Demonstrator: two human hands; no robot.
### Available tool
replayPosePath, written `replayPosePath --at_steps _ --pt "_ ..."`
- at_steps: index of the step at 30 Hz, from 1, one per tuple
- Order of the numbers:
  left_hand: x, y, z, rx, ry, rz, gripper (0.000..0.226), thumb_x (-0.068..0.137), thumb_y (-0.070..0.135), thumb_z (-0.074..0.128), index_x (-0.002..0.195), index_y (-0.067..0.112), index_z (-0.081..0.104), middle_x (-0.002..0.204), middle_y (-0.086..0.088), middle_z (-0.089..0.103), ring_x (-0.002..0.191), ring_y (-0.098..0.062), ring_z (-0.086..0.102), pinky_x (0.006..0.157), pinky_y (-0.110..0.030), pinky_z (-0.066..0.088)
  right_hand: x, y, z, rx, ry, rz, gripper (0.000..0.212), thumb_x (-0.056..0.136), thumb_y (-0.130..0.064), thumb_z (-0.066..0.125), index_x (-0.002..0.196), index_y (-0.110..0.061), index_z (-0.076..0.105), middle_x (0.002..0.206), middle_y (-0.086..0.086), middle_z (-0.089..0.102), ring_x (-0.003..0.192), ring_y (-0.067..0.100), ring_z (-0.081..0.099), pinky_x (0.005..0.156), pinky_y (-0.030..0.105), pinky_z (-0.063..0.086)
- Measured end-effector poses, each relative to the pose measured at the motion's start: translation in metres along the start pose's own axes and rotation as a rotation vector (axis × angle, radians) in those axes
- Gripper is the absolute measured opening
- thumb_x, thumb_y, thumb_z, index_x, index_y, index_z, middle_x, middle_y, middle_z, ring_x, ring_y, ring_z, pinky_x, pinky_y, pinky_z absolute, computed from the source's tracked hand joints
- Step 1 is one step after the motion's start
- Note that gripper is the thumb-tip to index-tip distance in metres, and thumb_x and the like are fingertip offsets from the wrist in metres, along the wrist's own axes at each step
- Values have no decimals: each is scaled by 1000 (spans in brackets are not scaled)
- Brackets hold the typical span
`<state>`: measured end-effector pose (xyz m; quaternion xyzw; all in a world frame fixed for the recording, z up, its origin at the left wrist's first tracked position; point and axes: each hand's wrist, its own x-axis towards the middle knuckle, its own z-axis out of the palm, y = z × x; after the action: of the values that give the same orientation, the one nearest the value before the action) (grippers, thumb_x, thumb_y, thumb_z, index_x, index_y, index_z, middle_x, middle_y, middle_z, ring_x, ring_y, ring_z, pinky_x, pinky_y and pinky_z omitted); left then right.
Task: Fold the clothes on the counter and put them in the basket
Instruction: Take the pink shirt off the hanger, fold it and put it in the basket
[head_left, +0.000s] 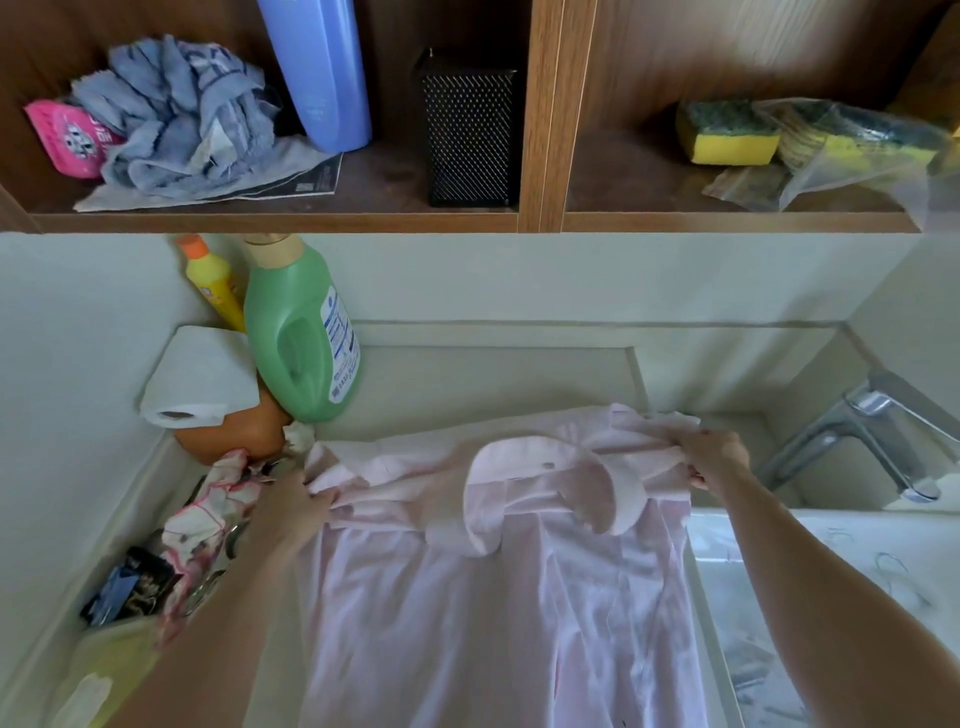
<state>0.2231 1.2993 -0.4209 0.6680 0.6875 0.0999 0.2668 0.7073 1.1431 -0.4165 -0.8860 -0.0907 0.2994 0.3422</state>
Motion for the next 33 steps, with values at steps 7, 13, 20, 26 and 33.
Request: replayPosePath --at_steps 7,13,20,26,33 --pt "22 38 -23 -3 150 492 35 85 32 77 115 19 64 112 -4 63 103 -28 63 89 -42 51 -22 -56 17 -228 63 -940 12 87 -10 68 97 -16 69 98 4 69 78 21 65 79 37 55" --pt "47 62 -23 460 -395 399 92 75 35 82 150 22 32 147 0 40 127 -22 50 102 -32 44 -25 -77 41 -906 -465 -849 77 81 -30 78 149 -28 40 147 2 43 124 24 53 102 30 40" --pt "41 56 -8 489 -188 324 30 83 34 70 109 20 65 104 -4 69 96 -25 65 80 -33 52 -35 -70 38 -1286 -151 -766 35 70 -49 75 98 -33 63 99 -6 67 105 22 65 78 30 45" --pt "46 96 -42 321 113 474 31 80 10 72 111 10 66 93 -6 67 77 -23 60 65 -32 48 -32 -95 16 -998 373 -1127 23 60 -27 59 77 -14 68 76 10 69 91 33 58 88 40 40" --pt "35 101 -59 229 302 591 46 72 -9 66 115 4 61 115 -19 51 94 -40 60 73 -45 50 -47 -81 -1 -616 532 -1289 26 65 0 56 90 -7 55 83 15 54 78 37 54 59 38 41"
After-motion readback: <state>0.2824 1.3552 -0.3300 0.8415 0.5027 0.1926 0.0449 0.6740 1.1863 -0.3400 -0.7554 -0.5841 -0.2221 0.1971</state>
